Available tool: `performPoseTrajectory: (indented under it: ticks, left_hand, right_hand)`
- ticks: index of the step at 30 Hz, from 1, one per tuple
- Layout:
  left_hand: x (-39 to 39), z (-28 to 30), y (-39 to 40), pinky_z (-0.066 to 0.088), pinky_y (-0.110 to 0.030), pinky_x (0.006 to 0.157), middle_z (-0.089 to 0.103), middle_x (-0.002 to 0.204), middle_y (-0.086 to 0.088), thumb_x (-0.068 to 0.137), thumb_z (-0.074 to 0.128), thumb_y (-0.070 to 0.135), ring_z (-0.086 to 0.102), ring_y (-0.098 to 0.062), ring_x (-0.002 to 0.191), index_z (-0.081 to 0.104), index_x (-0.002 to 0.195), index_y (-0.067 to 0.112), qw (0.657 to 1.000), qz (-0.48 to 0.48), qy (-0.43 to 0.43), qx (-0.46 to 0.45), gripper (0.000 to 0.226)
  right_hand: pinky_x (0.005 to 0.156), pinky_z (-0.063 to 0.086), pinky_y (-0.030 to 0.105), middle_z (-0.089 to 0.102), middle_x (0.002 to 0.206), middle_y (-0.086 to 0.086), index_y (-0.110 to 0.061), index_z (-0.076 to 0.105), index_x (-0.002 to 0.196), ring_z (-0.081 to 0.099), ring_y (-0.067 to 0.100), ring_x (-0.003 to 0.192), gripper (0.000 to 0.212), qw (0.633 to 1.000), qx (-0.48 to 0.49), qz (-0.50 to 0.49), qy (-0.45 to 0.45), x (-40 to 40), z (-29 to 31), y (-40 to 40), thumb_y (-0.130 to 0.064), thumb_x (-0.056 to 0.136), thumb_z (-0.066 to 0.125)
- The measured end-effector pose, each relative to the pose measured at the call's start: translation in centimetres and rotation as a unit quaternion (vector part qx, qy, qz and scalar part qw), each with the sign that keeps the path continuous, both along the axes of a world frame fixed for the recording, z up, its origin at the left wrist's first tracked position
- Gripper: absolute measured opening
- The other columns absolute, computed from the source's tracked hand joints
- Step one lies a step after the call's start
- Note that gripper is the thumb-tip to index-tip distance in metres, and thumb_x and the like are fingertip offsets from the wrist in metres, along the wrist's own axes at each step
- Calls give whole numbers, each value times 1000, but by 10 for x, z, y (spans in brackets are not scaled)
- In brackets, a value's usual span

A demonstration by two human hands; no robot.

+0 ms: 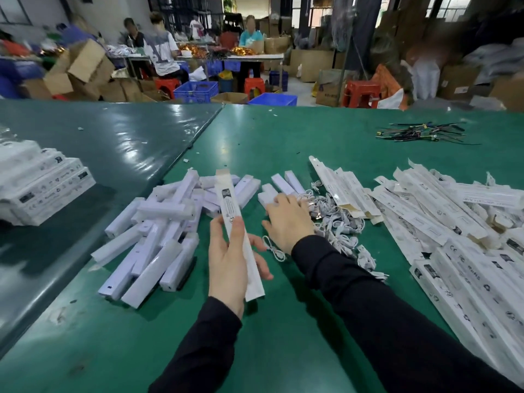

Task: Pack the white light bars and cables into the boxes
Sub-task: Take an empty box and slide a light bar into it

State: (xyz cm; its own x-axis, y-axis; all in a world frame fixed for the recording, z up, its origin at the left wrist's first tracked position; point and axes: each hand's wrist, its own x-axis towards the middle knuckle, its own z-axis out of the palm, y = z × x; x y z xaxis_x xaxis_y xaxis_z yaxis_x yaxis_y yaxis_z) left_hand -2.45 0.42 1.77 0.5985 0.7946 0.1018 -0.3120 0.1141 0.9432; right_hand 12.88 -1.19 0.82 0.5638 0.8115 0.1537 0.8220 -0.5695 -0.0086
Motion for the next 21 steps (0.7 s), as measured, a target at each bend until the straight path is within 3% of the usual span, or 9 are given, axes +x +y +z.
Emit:
performPoseTrajectory:
  ticks: [4, 9, 11, 13, 17, 21]
  left_hand:
    - [-1, 3, -1, 46, -27, 38, 56, 66, -7, 103, 40, 38, 44, -18, 37, 54, 110, 26, 998, -40, -15, -47, 19]
    - [0, 0, -4, 45, -27, 38, 57, 65, -9, 103, 40, 37, 47, -18, 40, 57, 109, 20, 996, -54, 12, -71, 25]
    - [1, -1, -4, 45, -27, 38, 57, 65, -9, 103, 40, 37, 47, -19, 41, 57, 108, 19, 995, -54, 26, -74, 26]
    - [1, -1, -6, 45, -26, 38, 57, 64, -9, 103, 40, 37, 47, -19, 41, 58, 107, 18, 995, -54, 41, -67, 26]
    - [-2, -2, -9, 44, -26, 38, 56, 65, -11, 102, 42, 36, 46, -20, 42, 56, 106, 12, 994, -76, 65, -52, 28]
    - [-4, -2, -7, 44, -26, 39, 58, 69, -11, 99, 49, 35, 48, -21, 45, 57, 106, 6, 990, -102, 88, -36, 30]
  right_hand:
    - [104, 29, 46, 57, 112, 3, -19, 63, 104, 54, 27, 109, 14, 997, 35, 12, -72, -17, 5, -17, -15, 94, 54]
    - [82, 32, 35, 59, 109, 6, -15, 53, 113, 56, 28, 97, 33, 994, 73, 57, -53, -28, 10, -50, 2, 84, 56]
    - [79, 32, 34, 54, 115, 8, -14, 47, 120, 54, 28, 102, 37, 994, 96, 42, -14, -28, 10, -56, -6, 86, 59]
    - [90, 35, 38, 51, 121, 7, -14, 45, 124, 51, 29, 110, 38, 996, 84, 4, 5, -25, 10, -54, -24, 90, 60]
    - [96, 30, 41, 60, 112, 5, -14, 57, 112, 52, 27, 112, 25, 999, 35, -27, 27, -21, 13, -48, -33, 96, 55]
    - [92, 46, 33, 59, 107, -5, -16, 58, 118, 56, 13, 95, 25, 964, 228, -18, 134, -13, 18, -73, -30, 97, 57]
